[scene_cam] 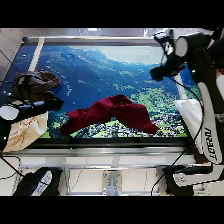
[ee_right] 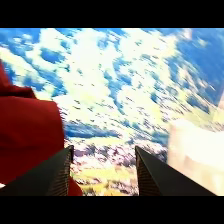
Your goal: Fold the shirts.
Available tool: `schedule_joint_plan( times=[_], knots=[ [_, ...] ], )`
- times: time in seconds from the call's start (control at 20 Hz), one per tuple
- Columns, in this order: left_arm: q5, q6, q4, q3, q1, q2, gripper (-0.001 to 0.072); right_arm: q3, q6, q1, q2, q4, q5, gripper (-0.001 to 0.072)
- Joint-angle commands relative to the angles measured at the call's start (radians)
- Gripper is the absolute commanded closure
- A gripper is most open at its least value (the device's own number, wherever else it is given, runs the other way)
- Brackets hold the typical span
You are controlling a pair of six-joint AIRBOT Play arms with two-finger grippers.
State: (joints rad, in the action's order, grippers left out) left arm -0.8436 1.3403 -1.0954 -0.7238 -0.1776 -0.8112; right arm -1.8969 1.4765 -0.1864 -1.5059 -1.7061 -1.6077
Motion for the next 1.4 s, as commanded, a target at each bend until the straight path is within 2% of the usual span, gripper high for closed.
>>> schedule_joint_plan(
  times=[0.0,0.15,0.2,0.3,0.45,0.65,0.9,1.05,1.1,1.15,1.3,1.35],
  knots=[
    [-0.088,0.158,-0.181,0.008,-0.146,0.011,-0.0002,-0.004,-0.021,0.160,0.027,0.153,-0.137,0.0274],
    [-0.334,0.179,-0.163,0.048,-0.247,-0.043,0.0007,0.119,-0.021,0.267,0.027,0.353,-0.182,0.0274],
    [-0.368,0.179,-0.145,0.072,-0.253,-0.063,0.0007,0.179,-0.021,0.283,0.027,0.394,-0.180,0.0274],
    [-0.344,0.165,-0.066,0.116,-0.249,-0.097,0.0008,0.285,-0.021,0.281,0.027,0.423,-0.153,0.0274],
    [-0.242,-0.114,0.142,0.134,-0.210,-0.145,0.0007,0.372,-0.032,0.252,0.028,0.425,-0.094,0.0274],
    [-0.220,-0.259,0.153,0.134,-0.128,-0.225,0.0008,0.382,-0.059,0.223,0.028,0.417,-0.067,0.0274],
    [-0.242,-0.332,0.154,0.134,-0.108,-0.282,0.0009,0.387,-0.059,0.224,0.027,0.374,-0.048,0.0274],
    [-0.242,-0.338,0.154,0.134,-0.108,-0.285,0.0010,0.446,-0.066,0.224,0.027,0.375,-0.012,0.0274],
    [-0.244,-0.338,0.154,0.134,-0.108,-0.285,0.0051,0.483,-0.074,0.224,0.027,0.375,-0.003,0.0274],
    [-0.245,-0.338,0.154,0.134,-0.108,-0.285,0.0137,0.530,-0.077,0.224,0.027,0.378,0.005,0.0274],
    [-0.245,-0.338,0.154,0.134,-0.108,-0.285,0.0151,0.687,-0.103,0.223,0.027,0.425,0.030,0.0275],
    [-0.245,-0.338,0.154,0.134,-0.108,-0.285,0.0222,0.732,-0.118,0.223,0.027,0.445,0.035,0.0275]
  ],
)
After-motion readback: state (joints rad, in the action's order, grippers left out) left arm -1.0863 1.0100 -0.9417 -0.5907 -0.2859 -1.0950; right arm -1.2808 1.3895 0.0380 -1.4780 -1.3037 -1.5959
